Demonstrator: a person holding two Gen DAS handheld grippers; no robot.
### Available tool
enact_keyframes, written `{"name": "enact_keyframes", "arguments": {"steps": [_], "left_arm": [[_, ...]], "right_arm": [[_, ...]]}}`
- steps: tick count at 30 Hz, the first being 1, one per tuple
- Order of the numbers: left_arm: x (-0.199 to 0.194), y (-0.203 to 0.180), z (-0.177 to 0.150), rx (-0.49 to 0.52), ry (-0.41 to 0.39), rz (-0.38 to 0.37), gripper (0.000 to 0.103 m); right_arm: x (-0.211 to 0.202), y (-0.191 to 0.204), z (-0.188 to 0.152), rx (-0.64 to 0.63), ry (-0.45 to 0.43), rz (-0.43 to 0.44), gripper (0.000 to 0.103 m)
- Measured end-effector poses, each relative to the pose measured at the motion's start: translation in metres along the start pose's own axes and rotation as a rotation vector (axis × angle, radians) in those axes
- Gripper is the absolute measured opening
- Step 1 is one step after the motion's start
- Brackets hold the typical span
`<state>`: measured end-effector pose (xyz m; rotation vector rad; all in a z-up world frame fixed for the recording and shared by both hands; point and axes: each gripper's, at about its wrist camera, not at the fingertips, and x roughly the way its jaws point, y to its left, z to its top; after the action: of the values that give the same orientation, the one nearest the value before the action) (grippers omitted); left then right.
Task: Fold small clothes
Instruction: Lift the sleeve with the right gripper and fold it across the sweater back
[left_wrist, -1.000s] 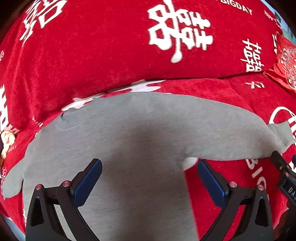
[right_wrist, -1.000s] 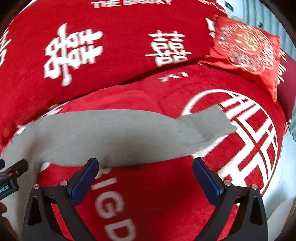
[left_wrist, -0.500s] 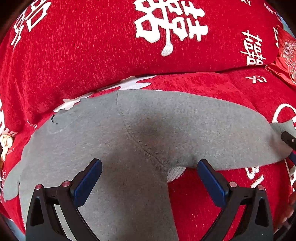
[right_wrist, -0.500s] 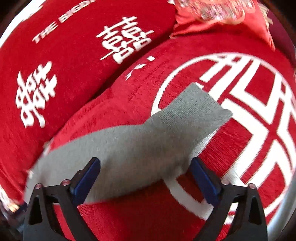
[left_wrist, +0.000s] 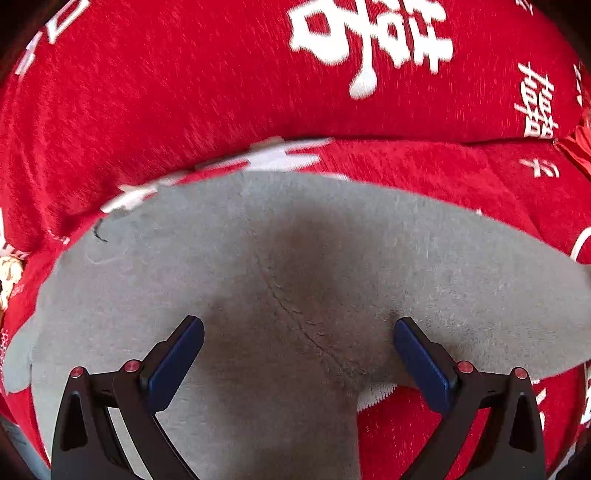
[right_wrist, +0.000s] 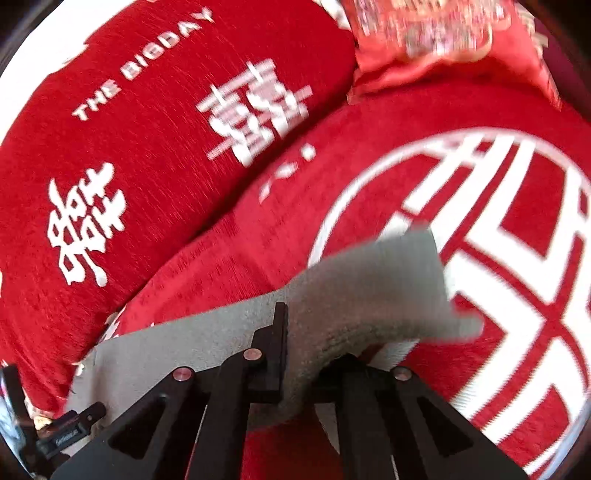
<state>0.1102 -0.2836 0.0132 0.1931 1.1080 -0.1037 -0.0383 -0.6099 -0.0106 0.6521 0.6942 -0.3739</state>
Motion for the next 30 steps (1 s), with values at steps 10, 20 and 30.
{"name": "enact_keyframes", "arguments": {"steps": [10, 20, 30], "left_arm": [[-0.012, 0.005, 0.001, 0.004, -0.031, -0.012, 0.103], [-0.031, 0.032, -0.004, -0.037, -0.062, -0.079, 0.103], [-0.028, 0.090, -0.024, -0.121, -0.042, -0.109, 0.103]], "right_arm": [[-0.004, 0.011, 0.001, -0.066, 0.000, -0.049, 0.004], [-0.037, 0.075, 0.007, -0.212, -0.067, -0.060, 0.004], [-0.051, 0.149, -0.005, -0.322, -0.087, -0.037, 0.004]]}}
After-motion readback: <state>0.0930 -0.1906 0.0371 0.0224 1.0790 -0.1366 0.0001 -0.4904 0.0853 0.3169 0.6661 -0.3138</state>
